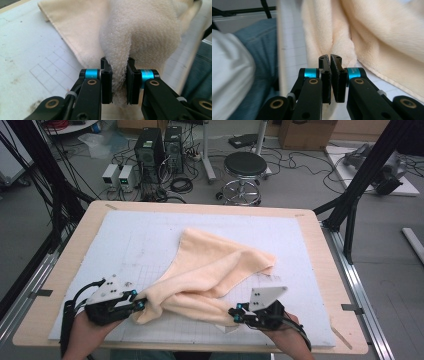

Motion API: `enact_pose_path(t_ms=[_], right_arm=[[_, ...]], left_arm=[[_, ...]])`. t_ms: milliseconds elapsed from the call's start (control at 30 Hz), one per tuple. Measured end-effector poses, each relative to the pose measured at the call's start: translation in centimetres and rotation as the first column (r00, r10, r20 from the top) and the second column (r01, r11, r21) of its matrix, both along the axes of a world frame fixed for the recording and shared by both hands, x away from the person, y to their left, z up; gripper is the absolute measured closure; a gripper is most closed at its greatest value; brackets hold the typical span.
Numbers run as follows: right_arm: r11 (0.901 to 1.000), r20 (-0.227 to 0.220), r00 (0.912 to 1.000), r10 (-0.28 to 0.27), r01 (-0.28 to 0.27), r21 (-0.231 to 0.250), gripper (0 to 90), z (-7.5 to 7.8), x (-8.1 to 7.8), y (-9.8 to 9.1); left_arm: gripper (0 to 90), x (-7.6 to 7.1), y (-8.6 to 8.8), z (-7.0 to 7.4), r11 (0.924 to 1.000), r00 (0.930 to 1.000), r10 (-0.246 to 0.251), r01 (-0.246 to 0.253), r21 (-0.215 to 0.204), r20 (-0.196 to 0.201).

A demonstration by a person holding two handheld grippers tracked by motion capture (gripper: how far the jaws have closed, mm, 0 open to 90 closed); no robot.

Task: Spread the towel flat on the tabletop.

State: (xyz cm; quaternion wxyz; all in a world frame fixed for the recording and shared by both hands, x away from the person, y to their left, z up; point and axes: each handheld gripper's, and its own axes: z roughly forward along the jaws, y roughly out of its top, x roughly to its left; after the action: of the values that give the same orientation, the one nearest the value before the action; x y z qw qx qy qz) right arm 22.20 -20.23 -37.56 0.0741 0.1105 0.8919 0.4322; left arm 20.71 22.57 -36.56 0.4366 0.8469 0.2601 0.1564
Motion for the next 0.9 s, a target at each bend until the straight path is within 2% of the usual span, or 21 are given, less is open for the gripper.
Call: enact_pose_path(t_ms=[133,200,267,300,333,400,467,533,600,667,700,733,767,800,833,867,900], right_arm=[[0.999,0.02,0.999,0.04,-0.041,0.02,87.4,2.1,-3.6,-1.0],[0.9978,0.013,0.998,0.063,-0.063,0.021,86.4,2.6,-4.8,-1.3],[0.997,0.011,0.9972,0.074,-0.074,0.019,83.8,3.0,-5.5,-1.5],[0.997,0.009,0.9973,0.073,-0.073,0.026,78.5,3.0,-5.5,-1.7],[0.9976,0.014,0.998,0.062,-0.062,0.031,76.7,3.0,-5.2,-1.8],[0.9987,0.005,0.9995,0.031,-0.032,0.04,71.2,2.7,-4.2,-2.0],[0.9978,-0.019,0.9998,0.006,-0.005,0.067,68.7,1.9,-2.4,-1.9],[0.9989,-0.023,0.9995,-0.023,0.024,0.041,66.0,0.8,-0.8,-1.4],[0.9982,-0.043,0.9982,-0.043,0.045,0.04,63.5,-0.6,1.2,-0.7],[0.9981,-0.053,0.9968,-0.06,0.061,0.008,61.6,-2.0,3.0,0.2],[0.9981,-0.055,0.9966,-0.062,0.061,-0.008,61.0,-2.7,3.8,0.6],[0.9973,-0.063,0.996,-0.063,0.06,-0.043,59.4,-4.0,5.1,1.4],[0.9973,-0.063,0.996,-0.063,0.06,-0.043,59.4,-4.0,5.1,1.4],[0.9936,-0.077,0.9947,-0.069,0.062,-0.095,58.9,-5.1,6.1,2.2],[0.9923,-0.084,0.9941,-0.068,0.059,-0.109,60.3,-5.5,6.3,2.6],[0.9923,-0.084,0.9941,-0.068,0.059,-0.109,60.3,-5.5,6.3,2.6],[0.9924,-0.09,0.9946,-0.051,0.041,-0.116,70.0,-6.2,6.6,3.0]], left_arm=[[78.0,-3.2,0.1,0.2,0.9989,0.9989,-0.047,0.047,0.002,-0.009],[75.5,-4.7,0.1,-0.2,0.9961,0.9958,-0.089,0.089,0.001,-0.021],[62.3,-5.3,0.4,-0.4,0.996,0.996,-0.09,0.09,-0.007,-0.006],[57.0,-5.4,0.6,-0.3,0.9957,0.9958,-0.091,0.091,-0.015,-0.001],[54.8,-5.2,0.9,-0.3,0.9957,0.996,-0.089,0.089,-0.025,0.009],[49.3,-4.1,1.3,-0.2,0.9965,0.9974,-0.071,0.071,-0.045,0.01],[47.9,-2.8,1.0,-0.3,0.9968,0.9977,-0.066,0.066,-0.045,0.014],[47.4,-0.8,0.3,-0.9,0.9964,0.9973,-0.074,0.074,-0.042,0.007],[47.2,1.4,-0.9,-1.8,0.9956,0.9962,-0.085,0.085,-0.04,-0.016],[47.1,3.5,-2.2,-2.9,0.9941,0.9935,-0.101,0.099,-0.045,-0.053],[47.2,4.6,-2.9,-3.5,0.9939,0.9923,-0.108,0.106,-0.029,-0.061],[47.3,5.5,-3.5,-4.1,0.9941,0.9913,-0.108,0.107,-0.013,-0.075],[47.3,6.4,-4.0,-4.7,0.9938,0.9891,-0.111,0.112,0.0,-0.097],[48.3,7.2,-4.5,-5.2,0.9933,0.9871,-0.11,0.114,0.022,-0.116],[49.1,7.8,-5.1,-5.7,0.9921,0.9859,-0.106,0.114,0.053,-0.129],[49.1,8.3,-5.5,-6.2,0.9901,0.9819,-0.113,0.124,0.065,-0.151],[58.6,8.7,-5.9,-6.6,0.9864,0.9777,-0.127,0.142,0.082,-0.168]])
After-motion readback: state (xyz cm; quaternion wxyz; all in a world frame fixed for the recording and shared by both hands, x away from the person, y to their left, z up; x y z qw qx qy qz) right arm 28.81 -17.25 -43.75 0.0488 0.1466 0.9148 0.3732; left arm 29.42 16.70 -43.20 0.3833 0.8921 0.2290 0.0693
